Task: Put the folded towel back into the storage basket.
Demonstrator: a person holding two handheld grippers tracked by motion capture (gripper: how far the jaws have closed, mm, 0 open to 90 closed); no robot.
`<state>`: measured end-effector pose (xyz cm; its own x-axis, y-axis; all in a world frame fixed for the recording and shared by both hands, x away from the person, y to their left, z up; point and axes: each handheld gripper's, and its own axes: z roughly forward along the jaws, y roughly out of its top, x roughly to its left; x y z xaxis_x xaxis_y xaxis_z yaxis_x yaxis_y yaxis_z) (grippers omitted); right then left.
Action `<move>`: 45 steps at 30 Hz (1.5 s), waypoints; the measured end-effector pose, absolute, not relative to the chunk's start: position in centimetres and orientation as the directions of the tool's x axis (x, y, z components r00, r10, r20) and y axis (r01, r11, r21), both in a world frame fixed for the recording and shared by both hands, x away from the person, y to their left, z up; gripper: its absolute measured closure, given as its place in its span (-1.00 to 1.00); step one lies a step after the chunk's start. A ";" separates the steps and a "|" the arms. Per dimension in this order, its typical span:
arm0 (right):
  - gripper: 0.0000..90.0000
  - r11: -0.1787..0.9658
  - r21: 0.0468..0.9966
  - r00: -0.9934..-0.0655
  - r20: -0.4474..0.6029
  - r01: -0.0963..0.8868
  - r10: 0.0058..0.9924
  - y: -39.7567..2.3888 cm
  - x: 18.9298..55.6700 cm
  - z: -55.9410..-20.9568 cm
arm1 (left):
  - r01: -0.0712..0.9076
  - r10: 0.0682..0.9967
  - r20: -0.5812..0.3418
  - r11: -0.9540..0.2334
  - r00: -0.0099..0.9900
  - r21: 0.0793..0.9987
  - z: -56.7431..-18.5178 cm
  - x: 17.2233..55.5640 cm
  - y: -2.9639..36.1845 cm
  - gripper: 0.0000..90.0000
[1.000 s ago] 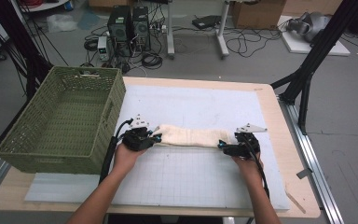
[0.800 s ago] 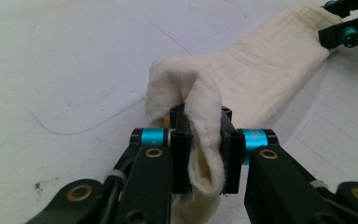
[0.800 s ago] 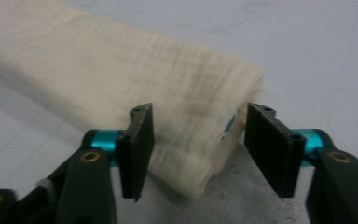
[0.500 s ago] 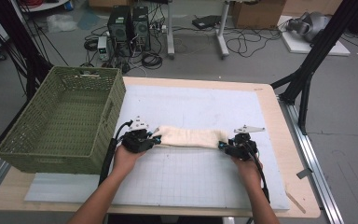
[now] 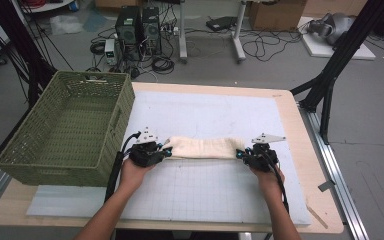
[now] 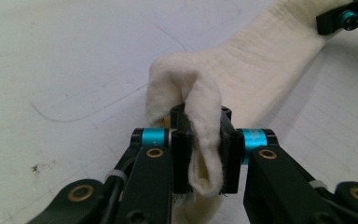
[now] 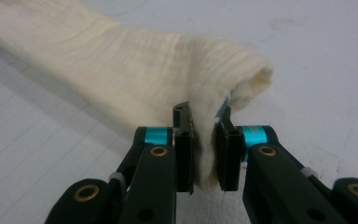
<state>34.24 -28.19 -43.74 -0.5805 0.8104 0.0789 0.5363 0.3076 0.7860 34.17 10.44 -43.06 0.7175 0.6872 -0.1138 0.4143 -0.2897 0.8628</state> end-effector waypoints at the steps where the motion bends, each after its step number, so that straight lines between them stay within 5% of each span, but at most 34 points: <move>1: 0.78 0.305 0.797 -0.587 0.075 0.521 0.806 -28.4 34.1 -43.6 | 0.408 0.687 -0.113 -0.284 0.718 0.868 -42.9 34.0 10.5 0.76; 45: 0.79 0.252 0.930 -0.692 0.004 0.268 0.722 -26.4 34.7 -36.3 | 0.202 0.673 -0.064 -0.128 0.737 0.971 -35.8 28.5 14.8 0.77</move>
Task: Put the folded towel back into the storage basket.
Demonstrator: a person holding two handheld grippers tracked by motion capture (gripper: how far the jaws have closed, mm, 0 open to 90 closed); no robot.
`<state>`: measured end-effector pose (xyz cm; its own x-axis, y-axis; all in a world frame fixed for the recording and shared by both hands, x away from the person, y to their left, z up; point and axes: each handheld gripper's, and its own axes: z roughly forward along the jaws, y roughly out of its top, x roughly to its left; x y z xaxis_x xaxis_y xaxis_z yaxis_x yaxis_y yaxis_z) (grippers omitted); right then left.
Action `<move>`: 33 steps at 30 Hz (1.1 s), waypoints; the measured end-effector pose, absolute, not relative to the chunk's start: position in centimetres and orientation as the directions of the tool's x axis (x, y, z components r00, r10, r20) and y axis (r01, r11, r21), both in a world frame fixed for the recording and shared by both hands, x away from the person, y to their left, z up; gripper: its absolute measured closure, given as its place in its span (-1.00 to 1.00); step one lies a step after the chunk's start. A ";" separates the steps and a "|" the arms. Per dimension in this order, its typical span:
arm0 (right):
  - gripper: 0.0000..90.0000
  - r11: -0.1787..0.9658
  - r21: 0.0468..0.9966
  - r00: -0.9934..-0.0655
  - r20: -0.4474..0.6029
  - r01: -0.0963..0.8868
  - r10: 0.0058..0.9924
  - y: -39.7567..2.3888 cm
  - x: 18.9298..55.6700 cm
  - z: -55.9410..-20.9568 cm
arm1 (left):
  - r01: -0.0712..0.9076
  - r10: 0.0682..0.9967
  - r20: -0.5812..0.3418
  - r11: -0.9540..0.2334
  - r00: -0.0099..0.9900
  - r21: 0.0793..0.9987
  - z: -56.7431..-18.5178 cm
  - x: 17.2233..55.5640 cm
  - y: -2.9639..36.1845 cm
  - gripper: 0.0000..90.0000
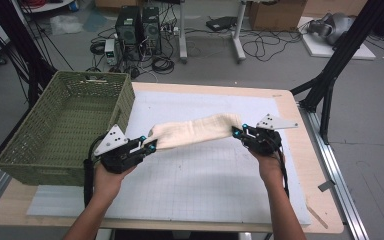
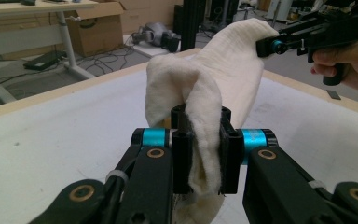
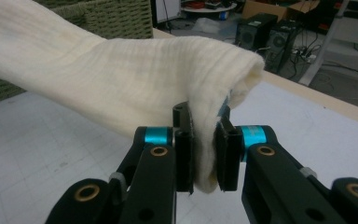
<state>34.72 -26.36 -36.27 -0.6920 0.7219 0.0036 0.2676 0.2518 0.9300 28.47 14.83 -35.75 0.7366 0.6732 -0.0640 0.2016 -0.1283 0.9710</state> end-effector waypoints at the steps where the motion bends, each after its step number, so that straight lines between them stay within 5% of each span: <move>1: 0.79 0.255 0.931 -0.694 -0.002 0.262 0.720 -26.2 34.9 -36.1 | 0.200 0.675 -0.062 -0.128 0.735 0.972 -35.7 28.4 15.0 0.77; 33: 0.79 0.293 0.938 -0.734 -0.066 0.185 0.676 -19.7 39.9 -30.8 | 0.130 0.743 -0.047 -0.055 0.667 0.990 -32.9 27.2 19.2 0.77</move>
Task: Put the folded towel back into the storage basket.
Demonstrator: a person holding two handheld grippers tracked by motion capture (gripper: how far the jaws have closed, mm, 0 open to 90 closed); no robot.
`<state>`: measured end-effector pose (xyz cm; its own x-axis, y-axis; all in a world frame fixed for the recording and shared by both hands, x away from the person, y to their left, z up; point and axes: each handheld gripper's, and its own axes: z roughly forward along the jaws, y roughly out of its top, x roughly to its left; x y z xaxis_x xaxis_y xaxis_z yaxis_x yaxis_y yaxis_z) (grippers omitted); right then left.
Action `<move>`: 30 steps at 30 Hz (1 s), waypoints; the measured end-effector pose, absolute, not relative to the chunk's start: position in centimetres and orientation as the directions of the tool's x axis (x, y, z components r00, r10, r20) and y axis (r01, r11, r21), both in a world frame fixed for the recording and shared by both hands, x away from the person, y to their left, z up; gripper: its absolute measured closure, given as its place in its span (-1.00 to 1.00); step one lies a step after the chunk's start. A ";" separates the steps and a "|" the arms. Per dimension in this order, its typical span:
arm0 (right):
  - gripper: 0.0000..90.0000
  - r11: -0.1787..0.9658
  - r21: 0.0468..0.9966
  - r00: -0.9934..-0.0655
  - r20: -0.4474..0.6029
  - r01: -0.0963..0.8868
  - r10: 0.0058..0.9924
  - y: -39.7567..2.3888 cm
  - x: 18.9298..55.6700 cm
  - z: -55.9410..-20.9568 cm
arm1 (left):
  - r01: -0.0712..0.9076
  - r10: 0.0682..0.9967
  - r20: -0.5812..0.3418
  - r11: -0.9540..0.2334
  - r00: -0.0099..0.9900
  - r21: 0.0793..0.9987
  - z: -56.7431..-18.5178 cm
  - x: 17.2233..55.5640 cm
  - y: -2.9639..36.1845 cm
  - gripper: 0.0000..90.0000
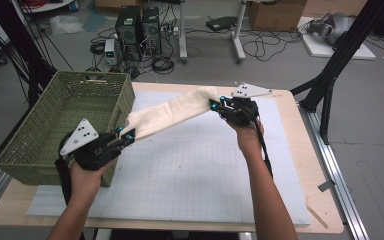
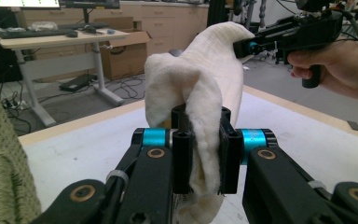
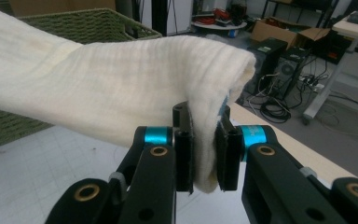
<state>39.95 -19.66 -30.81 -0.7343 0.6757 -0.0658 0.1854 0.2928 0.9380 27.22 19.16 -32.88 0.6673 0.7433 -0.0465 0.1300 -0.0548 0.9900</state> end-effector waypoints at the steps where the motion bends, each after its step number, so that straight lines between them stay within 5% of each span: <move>1: 0.79 0.290 0.939 -0.735 -0.065 0.183 0.674 -19.4 40.1 -30.6 | 0.130 0.746 -0.047 -0.053 0.664 0.990 -32.8 27.2 19.3 0.77; 30: 0.78 0.302 0.946 -0.769 -0.104 0.121 0.631 -10.7 44.2 -27.0 | 0.095 0.821 -0.053 -0.002 0.569 0.995 -31.7 25.7 24.2 0.77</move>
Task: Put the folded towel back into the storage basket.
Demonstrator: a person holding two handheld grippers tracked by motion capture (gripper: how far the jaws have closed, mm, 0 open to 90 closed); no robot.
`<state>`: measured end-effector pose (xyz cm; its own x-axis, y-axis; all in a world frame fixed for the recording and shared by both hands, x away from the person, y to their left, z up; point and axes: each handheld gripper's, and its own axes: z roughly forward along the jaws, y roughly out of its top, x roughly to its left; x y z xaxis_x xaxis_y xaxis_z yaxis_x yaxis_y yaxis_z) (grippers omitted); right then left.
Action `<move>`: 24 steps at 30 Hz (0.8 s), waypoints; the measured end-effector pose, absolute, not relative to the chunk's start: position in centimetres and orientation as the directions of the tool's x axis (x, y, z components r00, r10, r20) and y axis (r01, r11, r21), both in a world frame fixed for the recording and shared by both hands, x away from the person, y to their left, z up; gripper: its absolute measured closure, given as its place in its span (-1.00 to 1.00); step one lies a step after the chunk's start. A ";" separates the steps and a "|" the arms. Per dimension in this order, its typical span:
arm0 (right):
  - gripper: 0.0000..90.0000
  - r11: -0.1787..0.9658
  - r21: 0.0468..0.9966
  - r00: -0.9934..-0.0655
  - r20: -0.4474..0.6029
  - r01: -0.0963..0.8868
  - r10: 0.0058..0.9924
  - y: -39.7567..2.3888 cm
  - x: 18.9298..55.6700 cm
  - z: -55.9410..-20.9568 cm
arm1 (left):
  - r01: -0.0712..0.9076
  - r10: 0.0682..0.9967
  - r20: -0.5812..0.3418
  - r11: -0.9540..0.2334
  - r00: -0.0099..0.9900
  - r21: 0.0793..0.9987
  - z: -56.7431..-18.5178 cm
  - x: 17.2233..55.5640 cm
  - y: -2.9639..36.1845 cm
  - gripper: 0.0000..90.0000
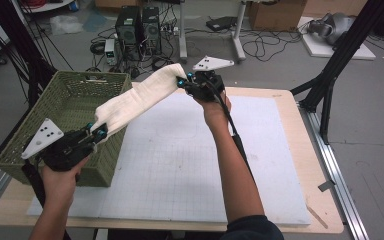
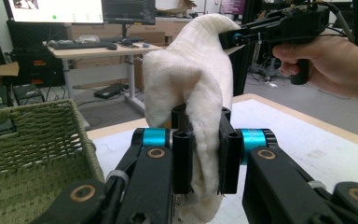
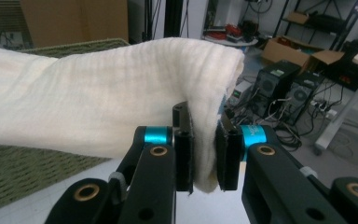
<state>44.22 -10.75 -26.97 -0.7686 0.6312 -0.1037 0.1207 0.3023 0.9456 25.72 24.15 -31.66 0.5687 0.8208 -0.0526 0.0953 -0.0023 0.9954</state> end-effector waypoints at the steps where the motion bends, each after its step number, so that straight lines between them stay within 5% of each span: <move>1: 0.78 0.301 0.946 -0.769 -0.105 0.118 0.631 -10.5 44.3 -26.9 | 0.095 0.822 -0.051 -0.004 0.567 0.995 -31.6 25.7 24.3 0.77; 24: 0.78 0.316 0.943 -0.791 -0.117 0.101 0.601 -3.4 46.7 -24.9 | 0.100 0.866 -0.061 0.013 0.496 0.995 -32.0 24.6 27.1 0.78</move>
<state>46.69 -3.42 -24.93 -0.7908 0.6008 -0.1168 0.1011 0.3165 0.9432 24.61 27.13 -32.03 0.4964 0.8659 -0.0611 0.0997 0.0130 0.9949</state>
